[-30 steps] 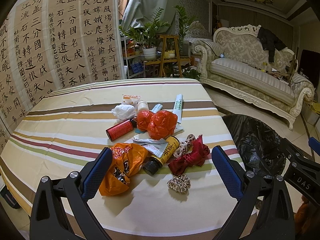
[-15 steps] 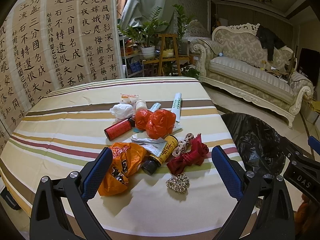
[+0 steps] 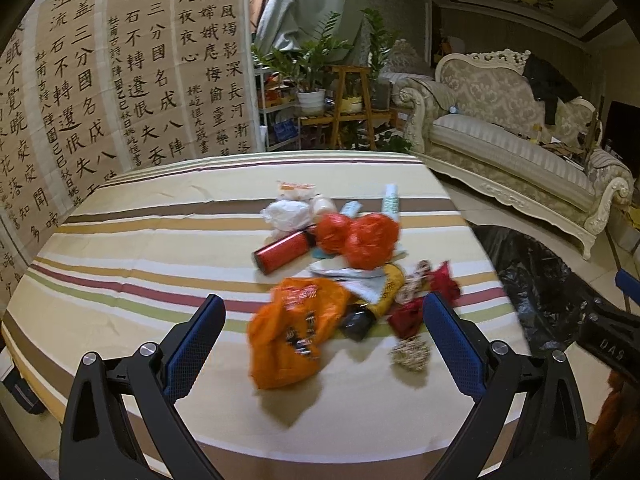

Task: Collect trash
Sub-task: 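Grasp the orange plastic bag with the left gripper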

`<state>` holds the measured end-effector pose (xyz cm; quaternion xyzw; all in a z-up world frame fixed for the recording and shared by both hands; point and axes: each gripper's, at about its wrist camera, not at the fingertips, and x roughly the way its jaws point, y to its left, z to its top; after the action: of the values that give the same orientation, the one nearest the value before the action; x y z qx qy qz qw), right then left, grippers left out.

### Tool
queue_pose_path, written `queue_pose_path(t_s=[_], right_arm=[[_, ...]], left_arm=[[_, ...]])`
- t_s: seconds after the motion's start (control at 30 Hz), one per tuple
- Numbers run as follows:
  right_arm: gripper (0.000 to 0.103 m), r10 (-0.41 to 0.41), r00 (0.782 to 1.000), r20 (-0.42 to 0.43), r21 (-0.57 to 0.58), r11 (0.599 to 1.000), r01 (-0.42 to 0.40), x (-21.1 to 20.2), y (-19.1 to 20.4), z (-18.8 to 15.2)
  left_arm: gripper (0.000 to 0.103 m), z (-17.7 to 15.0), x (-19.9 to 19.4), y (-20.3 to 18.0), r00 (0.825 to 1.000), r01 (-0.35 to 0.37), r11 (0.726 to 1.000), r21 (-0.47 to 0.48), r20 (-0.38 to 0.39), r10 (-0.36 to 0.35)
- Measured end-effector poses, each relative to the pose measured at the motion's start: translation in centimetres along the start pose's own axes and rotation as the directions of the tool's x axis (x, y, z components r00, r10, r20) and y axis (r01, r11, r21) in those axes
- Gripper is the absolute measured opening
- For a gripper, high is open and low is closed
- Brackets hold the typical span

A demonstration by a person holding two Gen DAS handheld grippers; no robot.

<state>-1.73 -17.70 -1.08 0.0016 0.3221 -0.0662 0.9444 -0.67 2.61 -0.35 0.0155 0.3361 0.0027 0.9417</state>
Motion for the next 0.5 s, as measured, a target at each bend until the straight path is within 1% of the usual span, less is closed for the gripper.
queue_pose_path(t_s=[0.07, 0.13, 0.17, 0.2, 0.33, 0.43, 0.47, 0.5], right_arm=[[0.098, 0.010, 1.000, -0.006, -0.007, 1.000, -0.010, 0.0, 0.3, 0.2], [0.095, 0.016, 1.000, -0.013, -0.016, 1.000, -0.017, 0.1, 0.8, 0.2], [0.089, 0.019, 1.000, -0.021, -0.019, 1.000, -0.020, 0.2, 0.9, 0.2], [0.085, 0.026, 0.999, -0.031, -0.023, 0.999, -0.027, 0.4, 1.2, 0.3], [0.085, 0.039, 0.998, -0.043, -0.038, 0.998, -0.041, 0.7, 2.1, 0.2], [0.085, 0.045, 0.998, -0.053, -0.049, 0.998, -0.048, 0.9, 3.0, 0.2], [0.085, 0.046, 0.997, -0.055, -0.053, 0.997, -0.049, 0.9, 3.1, 0.3], [0.085, 0.047, 0.997, -0.057, -0.056, 0.997, -0.051, 0.9, 3.1, 0.3]], left_arm=[[0.096, -0.2, 0.0, 1.1, 1.000, -0.010, 1.000, -0.003, -0.008, 0.010], [0.096, -0.4, 0.0, 2.1, 1.000, -0.020, 1.000, -0.004, -0.018, 0.020], [0.096, -0.7, 0.1, 2.6, 0.999, -0.027, 1.000, -0.006, -0.026, 0.027], [0.096, -0.9, 0.1, 3.1, 0.999, -0.032, 0.999, -0.010, -0.034, 0.031], [0.096, -1.4, 0.3, 4.2, 0.998, -0.036, 0.999, -0.031, -0.051, 0.034], [0.095, -1.4, 0.8, 4.1, 0.998, -0.029, 0.999, -0.023, -0.056, 0.028], [0.092, -1.4, 1.2, 4.1, 0.998, -0.024, 1.000, -0.019, -0.062, 0.023], [0.084, -1.3, 1.6, 4.0, 0.998, -0.021, 1.000, -0.016, -0.067, 0.019]])
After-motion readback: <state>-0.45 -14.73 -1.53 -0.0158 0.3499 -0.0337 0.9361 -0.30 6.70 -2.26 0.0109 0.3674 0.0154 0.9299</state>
